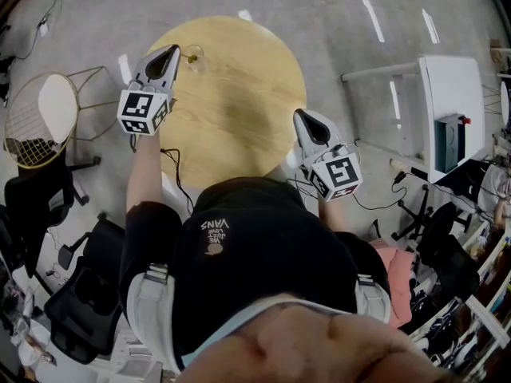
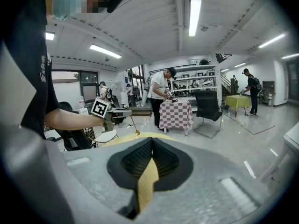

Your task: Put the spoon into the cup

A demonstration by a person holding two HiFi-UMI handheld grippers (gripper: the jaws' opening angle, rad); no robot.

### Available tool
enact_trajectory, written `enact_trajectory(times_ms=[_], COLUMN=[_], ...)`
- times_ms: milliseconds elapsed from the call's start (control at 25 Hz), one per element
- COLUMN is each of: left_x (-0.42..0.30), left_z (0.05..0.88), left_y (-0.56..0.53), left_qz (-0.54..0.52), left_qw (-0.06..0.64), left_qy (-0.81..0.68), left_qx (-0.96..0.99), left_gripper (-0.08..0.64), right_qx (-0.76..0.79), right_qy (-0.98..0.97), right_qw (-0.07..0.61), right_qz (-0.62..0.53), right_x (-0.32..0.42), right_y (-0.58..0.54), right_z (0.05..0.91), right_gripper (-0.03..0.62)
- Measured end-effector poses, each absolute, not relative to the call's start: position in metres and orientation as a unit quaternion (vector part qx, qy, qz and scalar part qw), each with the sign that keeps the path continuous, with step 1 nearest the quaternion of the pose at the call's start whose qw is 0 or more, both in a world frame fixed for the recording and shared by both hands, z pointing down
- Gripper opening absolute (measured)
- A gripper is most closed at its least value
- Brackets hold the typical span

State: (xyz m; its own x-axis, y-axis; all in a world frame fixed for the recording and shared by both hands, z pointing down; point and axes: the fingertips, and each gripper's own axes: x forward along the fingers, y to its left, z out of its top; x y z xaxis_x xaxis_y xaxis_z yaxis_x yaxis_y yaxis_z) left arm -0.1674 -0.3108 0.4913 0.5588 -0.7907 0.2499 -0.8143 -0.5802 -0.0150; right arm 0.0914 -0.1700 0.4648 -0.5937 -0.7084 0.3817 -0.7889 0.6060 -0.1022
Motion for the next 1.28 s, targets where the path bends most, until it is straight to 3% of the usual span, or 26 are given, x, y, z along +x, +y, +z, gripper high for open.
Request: enact_trajectory(times_ms=[1280], left_x=[-0.162], left_z=[0.567], left_y=[-0.338], left_qz=[0.145], left_qw=[0.153], left_qy=[-0.439], left_qx=[0.873], left_gripper=[0.01], right_qx=[0.431], right_qy=[-0.876], right_qw=[0.156], right_qz=[0.147], right_x=[0.097], right_y=[-0.183], right_z=[0.479], right_gripper=[-0.002])
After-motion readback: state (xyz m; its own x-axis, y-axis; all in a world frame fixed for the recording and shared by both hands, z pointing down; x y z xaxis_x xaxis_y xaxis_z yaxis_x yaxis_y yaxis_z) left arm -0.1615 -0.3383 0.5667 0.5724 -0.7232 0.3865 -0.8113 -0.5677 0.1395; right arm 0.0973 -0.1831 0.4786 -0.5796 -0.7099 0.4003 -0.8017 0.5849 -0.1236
